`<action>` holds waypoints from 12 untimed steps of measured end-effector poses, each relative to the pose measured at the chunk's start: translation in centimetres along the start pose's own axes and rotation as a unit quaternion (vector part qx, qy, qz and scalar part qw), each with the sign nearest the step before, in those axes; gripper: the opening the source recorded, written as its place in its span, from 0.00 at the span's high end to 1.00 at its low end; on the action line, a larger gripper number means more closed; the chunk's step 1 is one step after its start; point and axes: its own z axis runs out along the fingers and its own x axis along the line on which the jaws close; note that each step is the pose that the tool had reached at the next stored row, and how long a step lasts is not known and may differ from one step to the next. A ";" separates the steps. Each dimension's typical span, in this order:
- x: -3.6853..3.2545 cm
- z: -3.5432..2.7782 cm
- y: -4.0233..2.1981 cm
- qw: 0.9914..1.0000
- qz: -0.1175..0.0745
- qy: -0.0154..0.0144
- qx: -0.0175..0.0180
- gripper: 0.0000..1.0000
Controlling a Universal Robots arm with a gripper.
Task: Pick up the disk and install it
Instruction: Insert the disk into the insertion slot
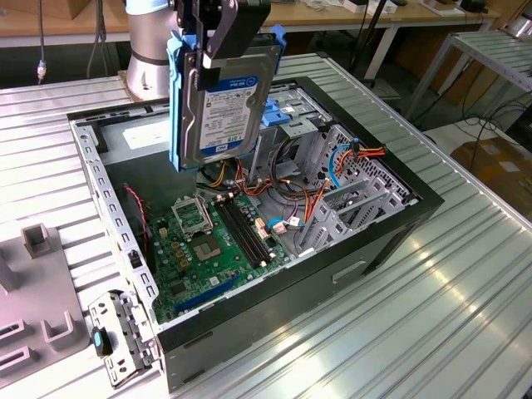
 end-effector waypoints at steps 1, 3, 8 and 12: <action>0.14 0.00 0.00 1.000 0.000 0.000 0.000 0.63; 0.65 -0.01 0.00 1.000 0.000 0.000 0.000 0.63; 1.89 -0.01 0.01 1.000 0.000 0.000 0.000 0.63; 2.30 -0.01 0.00 1.000 0.000 0.000 0.000 0.63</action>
